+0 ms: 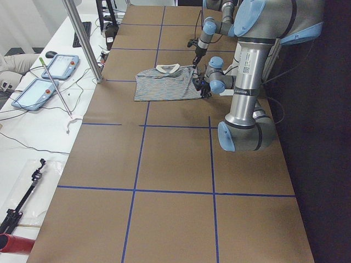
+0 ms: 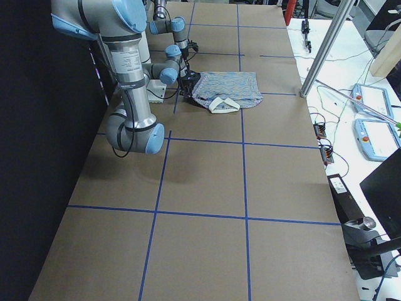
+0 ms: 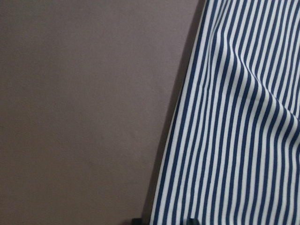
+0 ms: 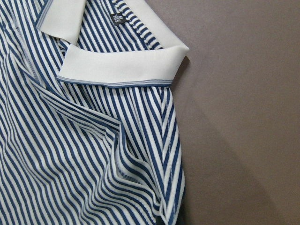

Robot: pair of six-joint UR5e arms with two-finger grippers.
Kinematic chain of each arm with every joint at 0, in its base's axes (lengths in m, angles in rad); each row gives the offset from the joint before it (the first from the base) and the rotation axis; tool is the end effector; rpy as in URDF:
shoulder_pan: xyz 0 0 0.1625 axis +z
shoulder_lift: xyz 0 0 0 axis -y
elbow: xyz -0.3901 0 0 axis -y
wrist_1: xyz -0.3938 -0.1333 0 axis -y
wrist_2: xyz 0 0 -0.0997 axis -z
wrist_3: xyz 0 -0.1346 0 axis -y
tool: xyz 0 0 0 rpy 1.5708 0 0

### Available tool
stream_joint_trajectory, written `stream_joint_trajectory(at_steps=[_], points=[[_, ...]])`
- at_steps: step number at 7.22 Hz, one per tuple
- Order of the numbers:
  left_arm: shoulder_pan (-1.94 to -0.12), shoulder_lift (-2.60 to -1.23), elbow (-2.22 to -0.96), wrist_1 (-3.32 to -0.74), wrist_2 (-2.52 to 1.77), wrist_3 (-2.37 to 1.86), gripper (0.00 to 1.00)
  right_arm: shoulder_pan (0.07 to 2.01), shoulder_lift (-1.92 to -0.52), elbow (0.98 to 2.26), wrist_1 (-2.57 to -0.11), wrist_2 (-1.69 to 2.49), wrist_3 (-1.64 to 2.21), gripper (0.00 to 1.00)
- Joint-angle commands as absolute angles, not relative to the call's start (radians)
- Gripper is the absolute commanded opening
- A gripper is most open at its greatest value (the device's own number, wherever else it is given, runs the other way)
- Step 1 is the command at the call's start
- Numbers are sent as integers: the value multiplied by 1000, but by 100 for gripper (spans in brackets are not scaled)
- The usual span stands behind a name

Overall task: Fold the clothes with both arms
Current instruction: 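Move the left gripper to the shirt's near edge beside the right gripper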

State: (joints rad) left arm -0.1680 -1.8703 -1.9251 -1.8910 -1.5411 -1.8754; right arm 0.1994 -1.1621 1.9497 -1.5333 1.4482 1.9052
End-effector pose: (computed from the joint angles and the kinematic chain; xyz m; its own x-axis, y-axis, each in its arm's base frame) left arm 0.5637 -0.2349 0.2889 0.4712 -0.3840 -0.7941 0.3487 0.9080 -0.2322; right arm -0.5571 -0.2654 0.2588 0.5348 0.4404 0.7212 -0.4872 0.8580 -0.1627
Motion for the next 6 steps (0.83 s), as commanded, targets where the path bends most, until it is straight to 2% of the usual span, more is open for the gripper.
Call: stream_joint_trajectory(at_steps=[1,4,6], points=[[-170,-1868,-1936,-1885,-1542,-1870,0,198,-1163,1950,-1534,1448,1905,0],[-169,-1875,-2092,-1721,-1549,-1865,0,183,-1164,1986,-1537,1445,1920,0],[-167,-1884,-2227,-1604,-1584,-1867,0,99,-1283,2230,-1609,1413,1982,0]])
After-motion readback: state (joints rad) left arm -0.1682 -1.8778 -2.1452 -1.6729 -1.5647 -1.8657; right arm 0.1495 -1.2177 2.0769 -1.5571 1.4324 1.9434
